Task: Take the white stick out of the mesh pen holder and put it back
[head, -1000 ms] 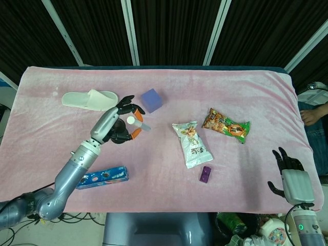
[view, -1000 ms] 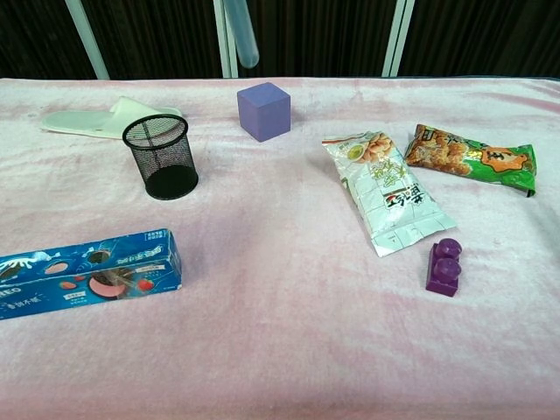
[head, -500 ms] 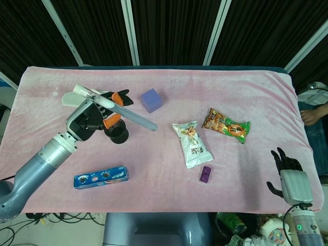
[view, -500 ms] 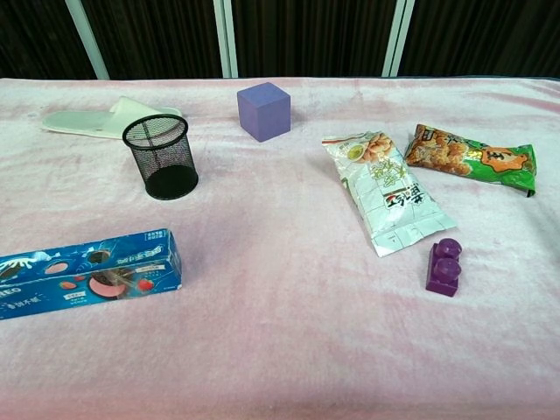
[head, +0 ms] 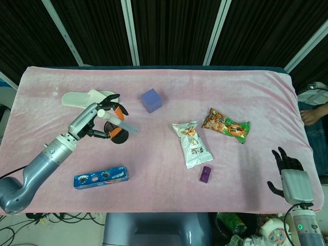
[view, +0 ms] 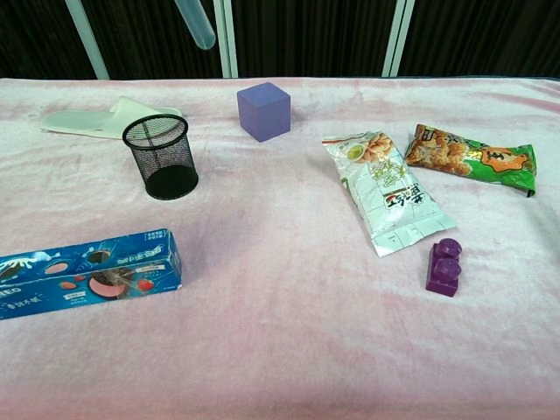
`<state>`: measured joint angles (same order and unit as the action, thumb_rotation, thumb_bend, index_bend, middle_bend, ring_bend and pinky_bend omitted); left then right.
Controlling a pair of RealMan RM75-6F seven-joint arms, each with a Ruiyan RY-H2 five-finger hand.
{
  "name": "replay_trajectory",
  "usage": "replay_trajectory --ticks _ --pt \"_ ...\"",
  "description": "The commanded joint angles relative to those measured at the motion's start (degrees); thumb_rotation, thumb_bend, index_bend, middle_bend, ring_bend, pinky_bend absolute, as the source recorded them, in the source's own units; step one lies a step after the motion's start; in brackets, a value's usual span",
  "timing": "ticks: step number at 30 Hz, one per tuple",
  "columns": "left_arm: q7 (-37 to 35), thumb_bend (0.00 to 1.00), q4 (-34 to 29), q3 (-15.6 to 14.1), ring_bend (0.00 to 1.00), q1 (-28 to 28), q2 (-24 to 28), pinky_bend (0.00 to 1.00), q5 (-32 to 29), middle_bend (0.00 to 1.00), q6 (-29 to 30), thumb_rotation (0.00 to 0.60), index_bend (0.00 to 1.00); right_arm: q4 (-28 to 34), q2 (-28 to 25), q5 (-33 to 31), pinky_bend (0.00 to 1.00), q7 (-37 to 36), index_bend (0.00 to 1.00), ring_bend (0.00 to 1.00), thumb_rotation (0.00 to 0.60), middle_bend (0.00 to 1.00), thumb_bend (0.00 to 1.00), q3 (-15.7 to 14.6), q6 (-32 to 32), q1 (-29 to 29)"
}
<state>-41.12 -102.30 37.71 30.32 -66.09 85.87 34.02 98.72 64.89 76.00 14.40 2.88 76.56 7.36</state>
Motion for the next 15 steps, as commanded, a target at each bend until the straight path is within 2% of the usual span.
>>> replay_trajectory --ticks 1,4,7,10,15 --pt "29.4 0.46 7.4 -6.9 0.01 5.2 -9.3 0.14 -3.0 0.36 10.3 0.6 0.7 -0.1 -0.1 0.0 0.17 -0.2 0.02 0.17 0.6 0.02 0.17 0.1 0.0 0.0" --pt "44.0 0.46 10.9 -8.7 0.01 6.9 -12.6 0.14 -2.2 0.36 15.5 0.6 0.7 -0.1 -0.2 0.0 0.17 -0.5 0.02 0.17 0.6 0.02 0.17 0.1 -0.1 0.0" --pt "52.9 0.46 13.0 -10.4 0.01 8.0 -14.9 0.14 -1.0 0.36 19.5 0.6 0.7 -0.1 -0.2 0.1 0.17 -0.6 0.02 0.17 0.6 0.02 0.17 0.0 -0.1 0.0" --pt "53.6 0.46 12.4 -11.0 0.01 8.3 -15.7 0.14 -2.0 0.36 20.7 0.6 0.7 -0.1 -0.2 0.2 0.17 -0.7 0.02 0.17 0.6 0.02 0.17 0.0 0.0 0.0" --pt "51.3 0.46 9.3 -11.4 0.01 8.0 -14.3 0.13 -7.7 0.35 19.9 0.6 0.7 -0.2 -0.3 0.2 0.17 -0.8 0.02 0.17 0.6 0.02 0.17 0.0 -0.1 0.0"
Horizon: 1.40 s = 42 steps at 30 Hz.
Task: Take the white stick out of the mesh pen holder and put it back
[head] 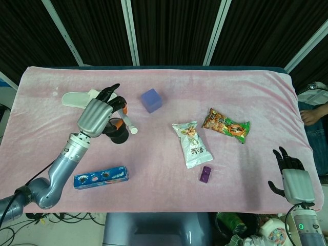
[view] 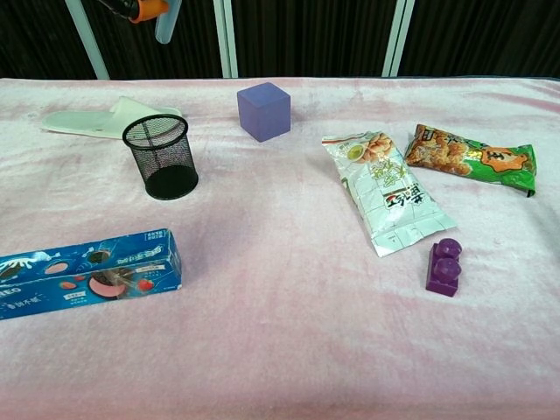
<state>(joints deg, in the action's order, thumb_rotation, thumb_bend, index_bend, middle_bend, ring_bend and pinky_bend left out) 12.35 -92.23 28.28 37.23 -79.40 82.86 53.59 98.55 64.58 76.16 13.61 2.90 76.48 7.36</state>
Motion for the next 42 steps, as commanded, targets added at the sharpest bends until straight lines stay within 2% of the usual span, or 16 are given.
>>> replay_trajectory --ticks 1,7,11,17,28,42 --pt "-2.6 0.46 -1.6 -2.0 0.01 0.9 -0.4 0.13 -6.0 0.35 0.2 0.6 0.7 0.0 0.0 0.1 0.17 0.0 0.02 0.17 0.6 0.02 0.17 0.0 0.0 0.0" --pt "-3.9 0.46 -3.8 -2.5 0.01 0.5 2.6 0.12 -12.5 0.35 -1.3 0.6 0.7 0.0 0.1 0.0 0.17 0.2 0.02 0.17 0.6 0.02 0.17 0.0 0.0 0.1" --pt "-8.0 0.46 -5.9 -2.8 0.01 0.2 5.6 0.1 -18.6 0.35 -4.4 0.6 0.7 0.0 0.2 -0.1 0.17 0.5 0.02 0.17 0.6 0.02 0.17 0.0 0.1 0.0" --pt "-11.1 0.46 -4.8 -3.8 0.01 0.5 7.7 0.1 -22.1 0.34 -5.9 0.6 0.7 0.1 0.3 -0.1 0.17 0.8 0.02 0.17 0.6 0.02 0.17 0.0 0.2 0.0" --pt "-20.1 0.46 -3.6 -5.4 0.01 0.7 8.0 0.1 -21.2 0.34 -7.8 0.6 0.7 0.1 0.4 -0.1 0.17 0.9 0.02 0.17 0.6 0.02 0.17 0.1 0.3 0.0" --pt "-28.2 0.46 8.3 -9.2 0.01 1.7 0.6 0.1 -14.9 0.34 -5.9 0.6 0.68 0.0 0.2 -0.1 0.17 0.3 0.02 0.17 0.6 0.02 0.17 0.1 0.1 0.1"
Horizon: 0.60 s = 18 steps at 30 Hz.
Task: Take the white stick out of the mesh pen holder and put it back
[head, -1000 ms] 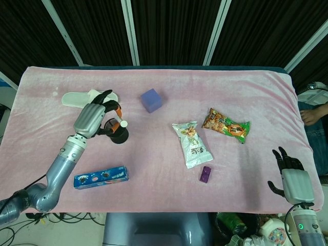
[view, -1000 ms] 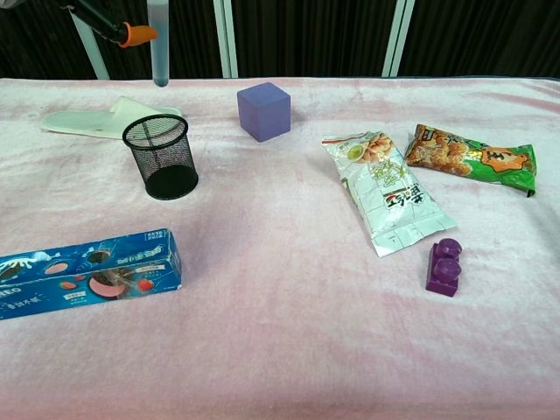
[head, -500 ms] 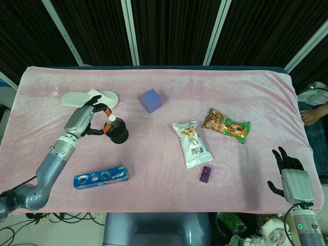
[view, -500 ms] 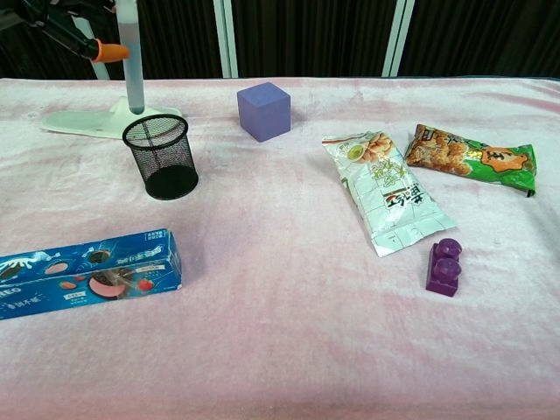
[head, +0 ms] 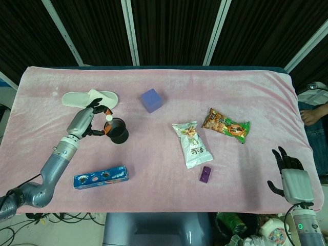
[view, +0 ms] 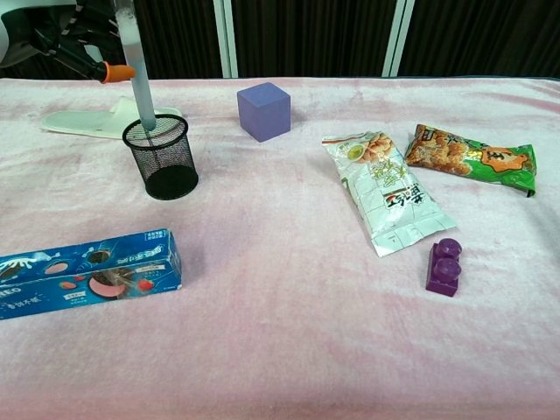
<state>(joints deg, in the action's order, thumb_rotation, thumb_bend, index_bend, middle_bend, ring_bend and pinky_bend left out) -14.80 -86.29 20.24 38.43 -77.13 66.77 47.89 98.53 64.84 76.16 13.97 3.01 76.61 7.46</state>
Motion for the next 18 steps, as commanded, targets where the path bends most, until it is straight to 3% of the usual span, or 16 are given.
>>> replay_trajectory --ticks 1,18 --pt "-0.8 0.46 3.6 -1.3 0.01 1.4 -2.3 0.1 0.8 0.34 -1.0 0.6 0.68 0.0 -0.1 -0.2 0.17 -0.1 0.02 0.17 0.6 0.02 0.17 0.0 -0.1 0.0" --pt "8.1 0.45 10.9 -4.6 0.0 4.6 -7.5 0.06 -1.9 0.3 -1.4 0.6 0.64 0.0 -0.1 -0.2 0.17 -0.4 0.02 0.17 0.6 0.02 0.17 0.1 -0.2 0.0"
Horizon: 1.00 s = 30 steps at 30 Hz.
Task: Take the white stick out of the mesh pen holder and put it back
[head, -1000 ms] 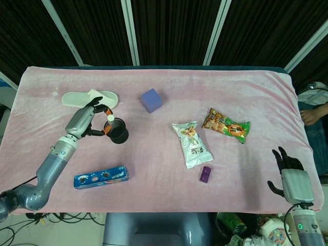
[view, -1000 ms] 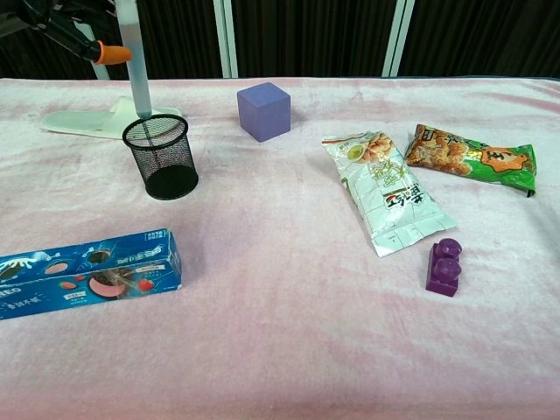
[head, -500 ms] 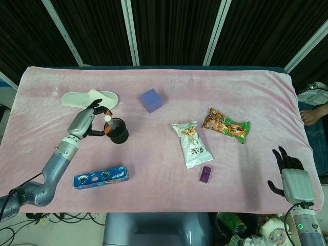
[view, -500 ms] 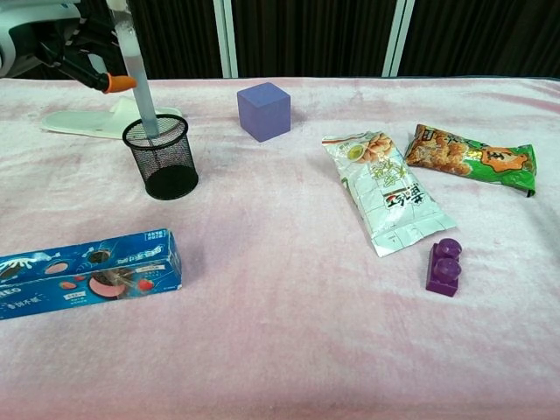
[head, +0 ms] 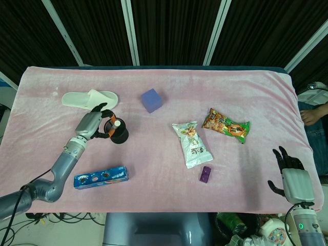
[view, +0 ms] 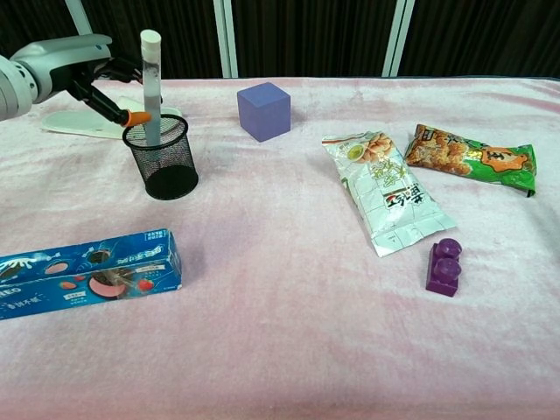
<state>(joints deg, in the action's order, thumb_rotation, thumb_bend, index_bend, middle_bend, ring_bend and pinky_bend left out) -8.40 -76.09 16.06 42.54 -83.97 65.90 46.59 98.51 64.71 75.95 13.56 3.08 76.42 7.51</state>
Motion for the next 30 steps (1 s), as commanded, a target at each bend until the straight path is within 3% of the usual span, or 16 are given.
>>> replay_trajectory --ticks 1,13,23,30 --pt "2.9 0.45 1.0 -0.5 0.0 0.7 -1.1 0.06 -1.6 0.29 0.1 0.6 0.64 0.0 0.0 0.0 0.17 0.0 0.02 0.17 0.6 0.02 0.17 0.0 -0.1 0.0" --pt "8.5 0.42 1.8 -1.0 0.0 2.2 -3.3 0.05 -5.9 0.29 0.0 0.6 0.6 -0.1 -0.1 0.0 0.17 -0.3 0.02 0.17 0.6 0.02 0.17 0.0 0.0 0.0" --pt "10.7 0.38 0.6 -1.7 0.0 2.6 -2.5 0.05 -7.1 0.25 -0.5 0.6 0.44 -0.1 0.0 0.1 0.17 -0.2 0.02 0.17 0.6 0.02 0.17 0.0 -0.1 0.1" --pt "10.7 0.38 -1.9 -1.8 0.0 2.5 -1.2 0.05 -6.4 0.24 0.1 0.6 0.4 0.0 -0.1 0.1 0.17 -0.1 0.02 0.17 0.6 0.02 0.17 0.0 -0.1 0.1"
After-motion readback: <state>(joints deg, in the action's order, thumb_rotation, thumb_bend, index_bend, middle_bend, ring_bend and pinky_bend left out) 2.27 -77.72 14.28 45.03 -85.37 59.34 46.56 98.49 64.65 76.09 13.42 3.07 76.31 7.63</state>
